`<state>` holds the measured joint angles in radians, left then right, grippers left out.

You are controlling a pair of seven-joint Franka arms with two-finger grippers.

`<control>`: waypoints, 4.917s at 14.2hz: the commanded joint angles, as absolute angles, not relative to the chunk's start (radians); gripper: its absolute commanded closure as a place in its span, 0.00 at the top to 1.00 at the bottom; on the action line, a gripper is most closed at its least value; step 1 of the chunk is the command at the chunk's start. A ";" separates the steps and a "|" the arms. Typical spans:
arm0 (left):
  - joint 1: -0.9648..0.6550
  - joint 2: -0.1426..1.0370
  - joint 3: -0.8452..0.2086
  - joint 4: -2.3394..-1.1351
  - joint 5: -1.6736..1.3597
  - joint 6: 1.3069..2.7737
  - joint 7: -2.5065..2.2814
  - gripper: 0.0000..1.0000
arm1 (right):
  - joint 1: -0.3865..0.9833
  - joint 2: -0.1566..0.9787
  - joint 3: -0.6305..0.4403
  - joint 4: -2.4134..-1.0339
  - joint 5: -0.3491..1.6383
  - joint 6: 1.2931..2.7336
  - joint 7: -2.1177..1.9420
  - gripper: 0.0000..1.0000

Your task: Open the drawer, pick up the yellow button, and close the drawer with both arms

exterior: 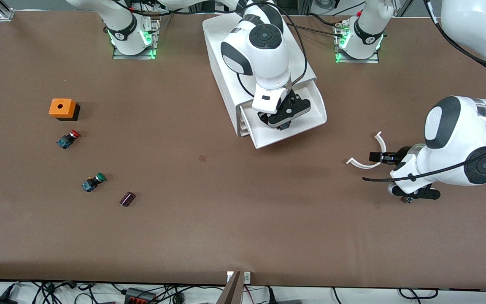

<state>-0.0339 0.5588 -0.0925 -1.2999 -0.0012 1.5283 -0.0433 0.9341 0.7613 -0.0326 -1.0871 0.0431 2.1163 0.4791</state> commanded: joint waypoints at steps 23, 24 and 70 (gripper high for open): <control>-0.252 0.385 -0.291 -1.732 -0.140 2.011 -0.792 1.00 | 0.322 0.630 -0.041 -1.368 0.163 1.762 0.059 0.00; -0.250 0.371 -0.311 -1.756 -0.140 2.006 -0.792 1.00 | 0.310 0.626 -0.041 -1.405 0.161 1.787 0.037 0.00; -0.034 0.011 -0.034 -1.618 -0.006 1.630 0.126 1.00 | 0.318 0.339 -0.273 -1.346 0.083 1.681 0.006 1.00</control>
<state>0.0138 0.1429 -0.1021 -1.4422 0.0217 1.5380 0.1050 0.3186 0.3450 -0.2477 -1.3912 0.0818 1.7008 -0.0011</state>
